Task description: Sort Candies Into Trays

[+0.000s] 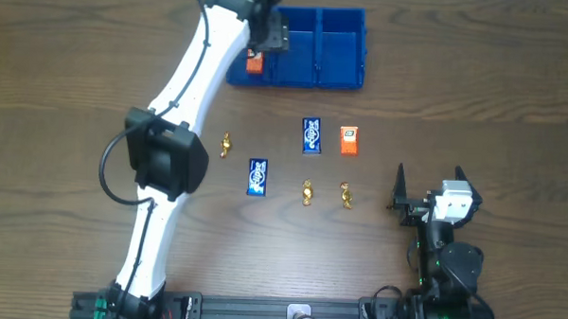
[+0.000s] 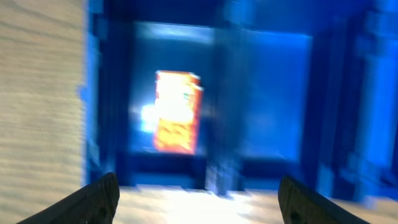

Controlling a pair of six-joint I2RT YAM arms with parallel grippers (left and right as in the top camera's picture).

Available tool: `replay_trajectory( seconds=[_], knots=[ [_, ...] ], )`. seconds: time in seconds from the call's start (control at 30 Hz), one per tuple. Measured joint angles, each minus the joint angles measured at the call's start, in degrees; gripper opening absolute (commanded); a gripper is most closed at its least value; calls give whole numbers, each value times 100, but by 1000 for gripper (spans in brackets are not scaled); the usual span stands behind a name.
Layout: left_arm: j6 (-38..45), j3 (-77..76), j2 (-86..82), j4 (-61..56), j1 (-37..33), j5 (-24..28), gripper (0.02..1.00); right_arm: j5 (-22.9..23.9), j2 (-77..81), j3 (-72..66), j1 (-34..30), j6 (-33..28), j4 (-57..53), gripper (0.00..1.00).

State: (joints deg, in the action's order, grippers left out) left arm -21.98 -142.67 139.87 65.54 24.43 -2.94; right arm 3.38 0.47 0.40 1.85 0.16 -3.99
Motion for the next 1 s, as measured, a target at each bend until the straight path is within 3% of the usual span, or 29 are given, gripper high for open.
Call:
replay_trajectory(
  seconds=[0.4,1.0],
  knots=[
    [-1480,310,-186,107,2500,46,827,0,0,0,0,0,0,998],
    [-1873,422,857,-20,2487,393,785,0,0,0,0,0,2,998]
  ],
)
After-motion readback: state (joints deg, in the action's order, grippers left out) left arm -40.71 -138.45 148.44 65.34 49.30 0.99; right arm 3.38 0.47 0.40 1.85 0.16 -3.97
